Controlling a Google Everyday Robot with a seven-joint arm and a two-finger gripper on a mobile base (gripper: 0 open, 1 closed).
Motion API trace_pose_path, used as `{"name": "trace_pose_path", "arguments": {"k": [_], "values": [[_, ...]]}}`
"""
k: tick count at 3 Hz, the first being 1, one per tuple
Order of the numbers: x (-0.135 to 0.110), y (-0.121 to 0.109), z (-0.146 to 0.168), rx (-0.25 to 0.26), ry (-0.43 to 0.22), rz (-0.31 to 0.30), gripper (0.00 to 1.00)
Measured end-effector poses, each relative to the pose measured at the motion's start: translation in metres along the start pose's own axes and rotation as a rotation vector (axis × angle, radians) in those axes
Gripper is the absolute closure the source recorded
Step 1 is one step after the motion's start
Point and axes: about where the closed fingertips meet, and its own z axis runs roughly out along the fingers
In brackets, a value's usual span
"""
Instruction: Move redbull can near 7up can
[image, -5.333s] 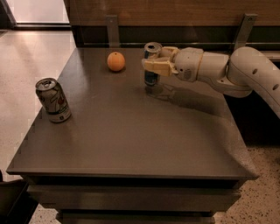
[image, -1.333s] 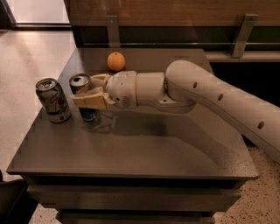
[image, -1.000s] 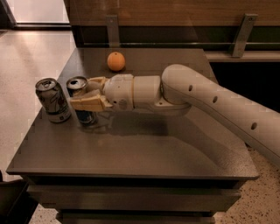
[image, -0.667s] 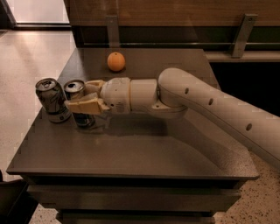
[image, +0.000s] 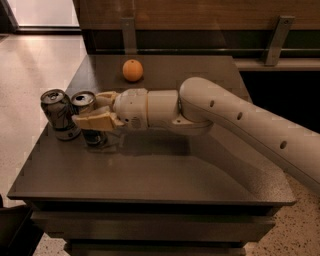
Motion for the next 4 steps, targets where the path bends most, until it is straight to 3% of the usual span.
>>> {"name": "trace_pose_path", "arguments": {"k": [2, 3, 4], "values": [[-0.0015, 0.0028, 0.0037, -0.008, -0.001, -0.002, 0.12], [-0.0022, 0.0041, 0.0054, -0.012, -0.001, -0.003, 0.00], [-0.0023, 0.0042, 0.0055, -0.012, -0.001, -0.003, 0.00]]}}
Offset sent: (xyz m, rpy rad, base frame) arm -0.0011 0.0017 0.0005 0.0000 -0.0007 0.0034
